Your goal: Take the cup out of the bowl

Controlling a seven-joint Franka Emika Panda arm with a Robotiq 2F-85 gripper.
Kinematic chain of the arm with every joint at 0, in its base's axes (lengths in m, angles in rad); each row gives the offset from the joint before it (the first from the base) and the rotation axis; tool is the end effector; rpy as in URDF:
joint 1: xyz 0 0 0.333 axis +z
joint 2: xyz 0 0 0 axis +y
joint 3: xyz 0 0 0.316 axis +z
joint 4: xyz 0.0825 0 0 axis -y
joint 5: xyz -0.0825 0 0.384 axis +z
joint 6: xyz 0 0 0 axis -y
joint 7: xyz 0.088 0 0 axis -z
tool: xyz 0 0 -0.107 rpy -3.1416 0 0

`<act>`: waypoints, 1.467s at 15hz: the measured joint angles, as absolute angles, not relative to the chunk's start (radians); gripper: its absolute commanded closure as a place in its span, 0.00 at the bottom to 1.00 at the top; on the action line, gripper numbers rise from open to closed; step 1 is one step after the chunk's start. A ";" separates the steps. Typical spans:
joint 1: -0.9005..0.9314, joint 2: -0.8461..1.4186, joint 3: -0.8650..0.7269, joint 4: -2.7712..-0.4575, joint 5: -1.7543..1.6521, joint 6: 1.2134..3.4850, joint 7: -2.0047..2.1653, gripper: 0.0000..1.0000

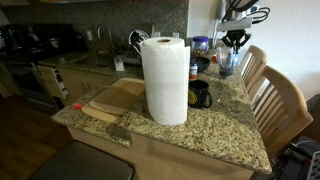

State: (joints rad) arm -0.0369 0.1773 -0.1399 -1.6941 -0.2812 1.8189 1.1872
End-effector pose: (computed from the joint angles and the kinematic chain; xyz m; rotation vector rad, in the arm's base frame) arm 0.5985 -0.1249 0.4878 2.2850 -1.7117 0.1413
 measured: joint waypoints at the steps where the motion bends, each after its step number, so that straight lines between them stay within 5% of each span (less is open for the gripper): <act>1: -0.043 0.167 -0.144 -1.715 -0.273 1.845 1.187 0.97; 11: -0.076 0.076 -0.180 -1.930 -0.271 2.147 1.238 0.97; 12: -0.076 0.067 -0.181 -1.958 -0.285 2.195 1.269 0.63; 14: -0.075 0.053 -0.180 -1.995 -0.312 2.257 1.342 0.56; 22: -0.075 0.009 -0.177 -2.025 -0.361 2.300 1.476 0.02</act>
